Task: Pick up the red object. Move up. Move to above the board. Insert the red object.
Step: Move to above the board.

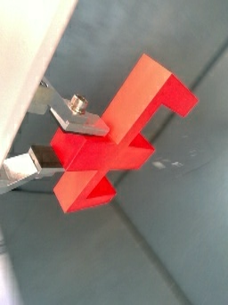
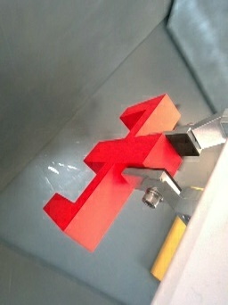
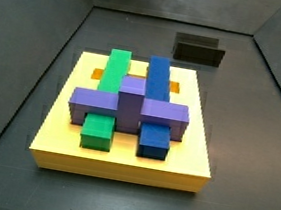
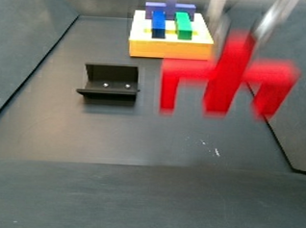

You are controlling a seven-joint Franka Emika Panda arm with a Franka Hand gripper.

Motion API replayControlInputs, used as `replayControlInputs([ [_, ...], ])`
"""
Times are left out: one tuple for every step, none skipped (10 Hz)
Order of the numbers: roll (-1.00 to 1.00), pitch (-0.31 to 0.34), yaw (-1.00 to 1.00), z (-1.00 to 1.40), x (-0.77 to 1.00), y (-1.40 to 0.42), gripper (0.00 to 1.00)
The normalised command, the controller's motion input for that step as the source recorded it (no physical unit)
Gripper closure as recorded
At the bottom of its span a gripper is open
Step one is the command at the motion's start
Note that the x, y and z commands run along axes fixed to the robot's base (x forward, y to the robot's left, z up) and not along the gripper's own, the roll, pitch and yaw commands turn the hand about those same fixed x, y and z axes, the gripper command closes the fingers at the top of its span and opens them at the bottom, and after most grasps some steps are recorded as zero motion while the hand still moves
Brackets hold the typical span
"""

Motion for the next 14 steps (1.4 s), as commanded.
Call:
replayControlInputs([
  [0.01, 0.023, 0.0, 1.4, -0.01, 0.0, 1.0],
  [-0.02, 0.071, 0.0, 0.91, 0.05, 0.02, 1.0],
  [-0.01, 0.094, -0.01, 0.56, 0.04, 0.01, 1.0],
  [0.0, 0.064, 0.0, 0.22, 0.04, 0.0, 1.0],
  [-0.1, 0.2, 0.05, 0.13, 0.16, -1.4, 1.0],
  [-0.04, 0.173, 0.04, 0.13, 0.16, -1.4, 1.0],
  [-0.01, 0.105, 0.03, 0.13, 0.15, -1.4, 1.0],
  [-0.04, 0.057, 0.01, 0.13, 0.15, -1.4, 1.0],
  [-0.01, 0.028, 0.01, 0.13, 0.15, -1.4, 1.0],
  [0.0, 0.01, 0.02, 0.13, 0.15, -1.4, 1.0],
  [-0.03, 0.013, 0.01, 0.13, 0.15, -1.4, 1.0],
  [-0.02, 0.017, 0.01, 0.14, 0.15, -1.4, 1.0],
  [0.0, 0.042, 0.01, 0.15, 0.16, -1.4, 1.0],
  [0.0, 0.074, 0.0, 0.15, 0.17, -1.4, 1.0],
])
